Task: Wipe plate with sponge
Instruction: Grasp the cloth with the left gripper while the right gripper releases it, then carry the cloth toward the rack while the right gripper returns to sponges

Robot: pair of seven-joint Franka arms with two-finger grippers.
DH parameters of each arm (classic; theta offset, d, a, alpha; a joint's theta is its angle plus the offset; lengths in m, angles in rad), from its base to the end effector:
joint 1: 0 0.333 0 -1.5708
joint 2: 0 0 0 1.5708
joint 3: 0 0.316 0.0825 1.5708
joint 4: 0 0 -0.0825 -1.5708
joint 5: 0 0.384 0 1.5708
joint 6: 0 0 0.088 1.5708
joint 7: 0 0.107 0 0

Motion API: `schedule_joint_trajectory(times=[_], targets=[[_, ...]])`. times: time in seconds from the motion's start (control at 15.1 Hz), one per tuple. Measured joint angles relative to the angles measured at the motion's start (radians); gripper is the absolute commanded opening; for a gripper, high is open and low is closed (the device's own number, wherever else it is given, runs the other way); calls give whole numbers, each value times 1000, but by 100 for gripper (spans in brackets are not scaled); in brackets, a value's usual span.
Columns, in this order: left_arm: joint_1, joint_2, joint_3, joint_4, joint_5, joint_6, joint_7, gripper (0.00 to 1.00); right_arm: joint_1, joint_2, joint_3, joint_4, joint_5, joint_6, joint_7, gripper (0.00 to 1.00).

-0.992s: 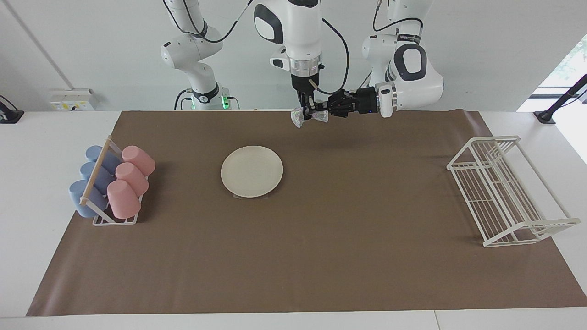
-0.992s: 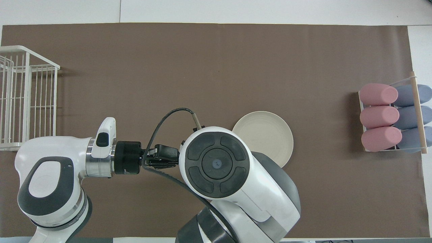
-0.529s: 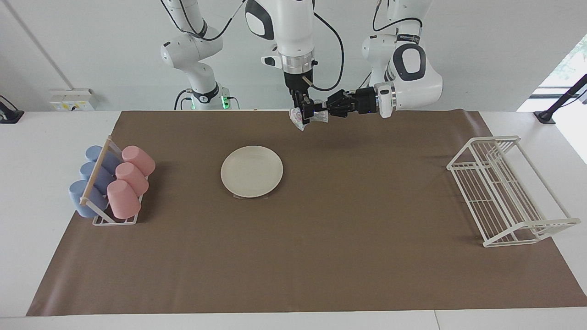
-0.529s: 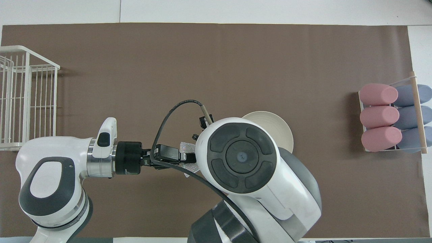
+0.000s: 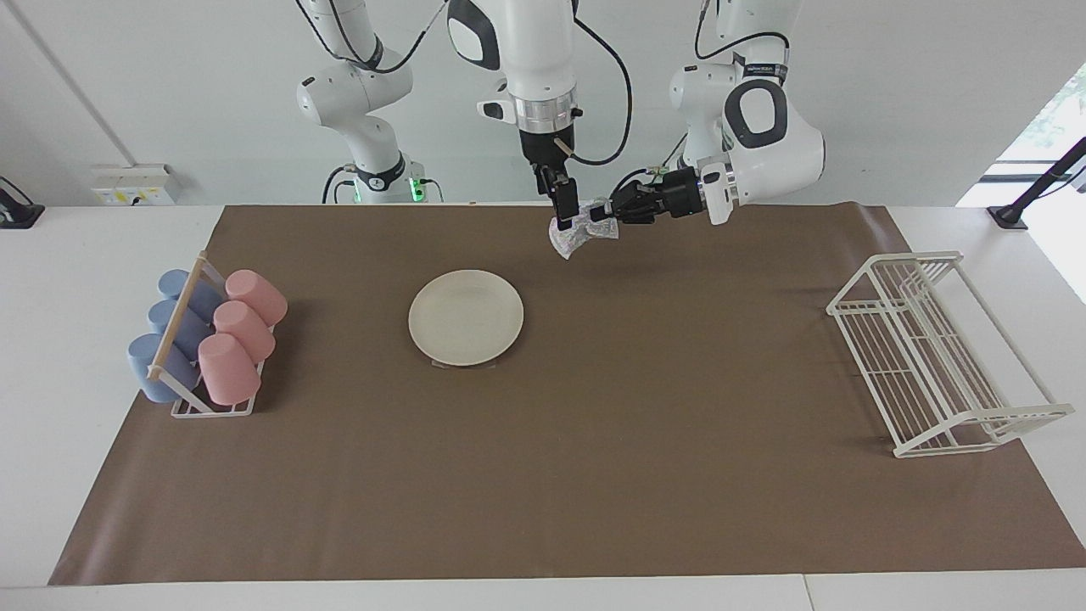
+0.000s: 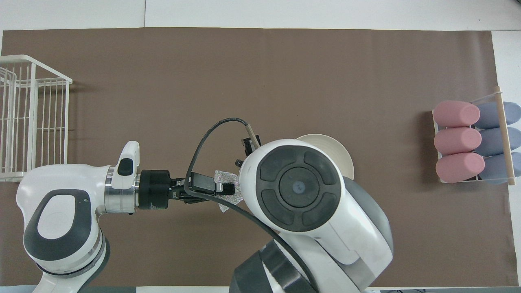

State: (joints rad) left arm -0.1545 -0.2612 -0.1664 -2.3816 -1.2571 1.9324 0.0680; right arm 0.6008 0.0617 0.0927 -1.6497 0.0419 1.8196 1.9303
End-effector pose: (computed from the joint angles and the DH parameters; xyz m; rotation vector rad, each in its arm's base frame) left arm 0.4159 -0.2097 0.4439 2.0606 0.2444 -0.3247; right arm 0.4545 0.3803 0.5746 -2.4570 1.7641 0.0265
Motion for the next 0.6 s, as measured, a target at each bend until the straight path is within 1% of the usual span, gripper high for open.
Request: schedule_joint_trajectory(times=[0.13,0.33,0.46,0.6], targets=[[17,0,2,23,131,0,-65,0,-27,-10,0,-2,0,-9,-95,100],[46,0,4,60,362,0,-149,0,-105,-33,-3,-2,0,-31,-340,100],[51,2,5,100,529,-5,-219,0,-164,-48,-5,-2,0,-76,-529,100],[53,6,4,145,678,-29,-273,0,-229,-63,-8,-2,-1,-153,-727,100]])
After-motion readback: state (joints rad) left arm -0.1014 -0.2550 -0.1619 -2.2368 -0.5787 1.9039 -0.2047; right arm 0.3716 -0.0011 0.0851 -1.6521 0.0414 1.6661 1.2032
